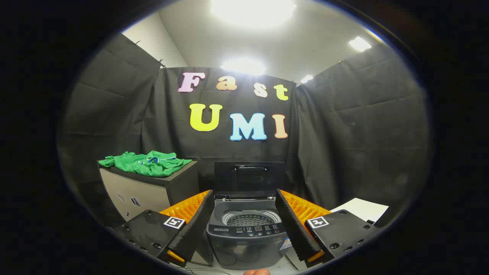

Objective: Put the clothes into the washing machine and then close the washing machine lid.

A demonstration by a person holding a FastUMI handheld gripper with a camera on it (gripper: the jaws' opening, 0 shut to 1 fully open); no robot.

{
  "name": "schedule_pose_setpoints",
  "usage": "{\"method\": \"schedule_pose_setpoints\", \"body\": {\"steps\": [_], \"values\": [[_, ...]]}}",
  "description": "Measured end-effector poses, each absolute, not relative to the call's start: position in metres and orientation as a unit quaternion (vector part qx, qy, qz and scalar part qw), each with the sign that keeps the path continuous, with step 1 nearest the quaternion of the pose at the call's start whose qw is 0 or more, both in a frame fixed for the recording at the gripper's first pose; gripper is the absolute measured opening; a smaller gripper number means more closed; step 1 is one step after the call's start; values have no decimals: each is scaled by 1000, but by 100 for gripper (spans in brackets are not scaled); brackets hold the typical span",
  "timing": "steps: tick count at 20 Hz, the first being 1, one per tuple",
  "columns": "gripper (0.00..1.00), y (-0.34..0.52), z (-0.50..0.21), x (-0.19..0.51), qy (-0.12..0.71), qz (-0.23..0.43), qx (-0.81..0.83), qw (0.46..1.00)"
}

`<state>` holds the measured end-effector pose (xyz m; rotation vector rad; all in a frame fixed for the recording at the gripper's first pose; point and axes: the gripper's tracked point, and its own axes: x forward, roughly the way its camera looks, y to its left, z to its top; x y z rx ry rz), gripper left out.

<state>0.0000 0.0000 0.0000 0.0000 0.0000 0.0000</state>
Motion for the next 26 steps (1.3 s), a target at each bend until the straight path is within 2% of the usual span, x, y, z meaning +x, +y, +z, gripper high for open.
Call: {"method": "schedule_pose_setpoints", "body": {"steps": [18, 26], "values": [[100, 5, 15, 11, -4, 10, -9, 1000], [100, 28, 39, 26, -22, 40, -24, 999]]}}
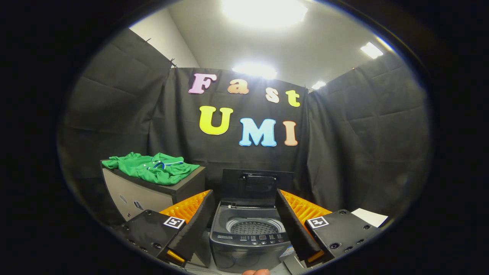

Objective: Put the clothes into the washing machine and then close the washing machine lid.

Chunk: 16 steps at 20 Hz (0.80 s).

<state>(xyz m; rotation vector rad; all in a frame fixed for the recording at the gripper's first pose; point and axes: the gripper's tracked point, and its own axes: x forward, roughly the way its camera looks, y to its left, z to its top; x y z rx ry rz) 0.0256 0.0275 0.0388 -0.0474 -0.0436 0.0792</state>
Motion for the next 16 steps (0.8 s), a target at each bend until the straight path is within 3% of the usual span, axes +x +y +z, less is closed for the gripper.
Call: {"method": "schedule_pose_setpoints", "body": {"steps": [16], "values": [[100, 219, 187, 110, -60, 199, 8, 978]]}}
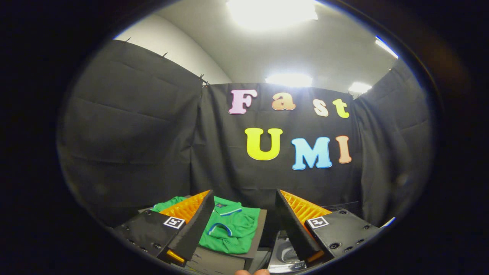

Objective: Put the clothes into the washing machine and then close the washing machine lid.

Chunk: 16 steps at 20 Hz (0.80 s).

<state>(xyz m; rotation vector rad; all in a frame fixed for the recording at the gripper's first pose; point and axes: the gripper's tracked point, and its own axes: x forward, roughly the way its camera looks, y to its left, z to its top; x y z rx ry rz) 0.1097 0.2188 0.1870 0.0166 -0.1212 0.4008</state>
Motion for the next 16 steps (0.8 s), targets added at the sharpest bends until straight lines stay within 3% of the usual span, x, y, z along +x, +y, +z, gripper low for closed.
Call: {"method": "schedule_pose_setpoints", "body": {"steps": [6, 16], "values": [[100, 278, 223, 146, -44, 228, -11, 973], [100, 348, 203, 190, 110, 278, -14, 954]]}}
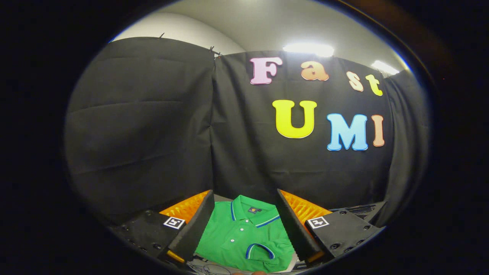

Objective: Put the clothes into the washing machine and then close the washing machine lid.

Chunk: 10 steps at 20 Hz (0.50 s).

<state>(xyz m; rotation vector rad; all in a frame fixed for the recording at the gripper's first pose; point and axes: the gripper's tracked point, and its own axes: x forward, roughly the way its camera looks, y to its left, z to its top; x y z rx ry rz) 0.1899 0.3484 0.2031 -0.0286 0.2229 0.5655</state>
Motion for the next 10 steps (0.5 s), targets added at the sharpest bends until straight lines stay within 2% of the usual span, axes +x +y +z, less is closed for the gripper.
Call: {"method": "schedule_pose_setpoints", "body": {"steps": [6, 10], "values": [[100, 380, 134, 204, 233, 288, -47, 927], [100, 391, 89, 215, 283, 277, -52, 917]]}}
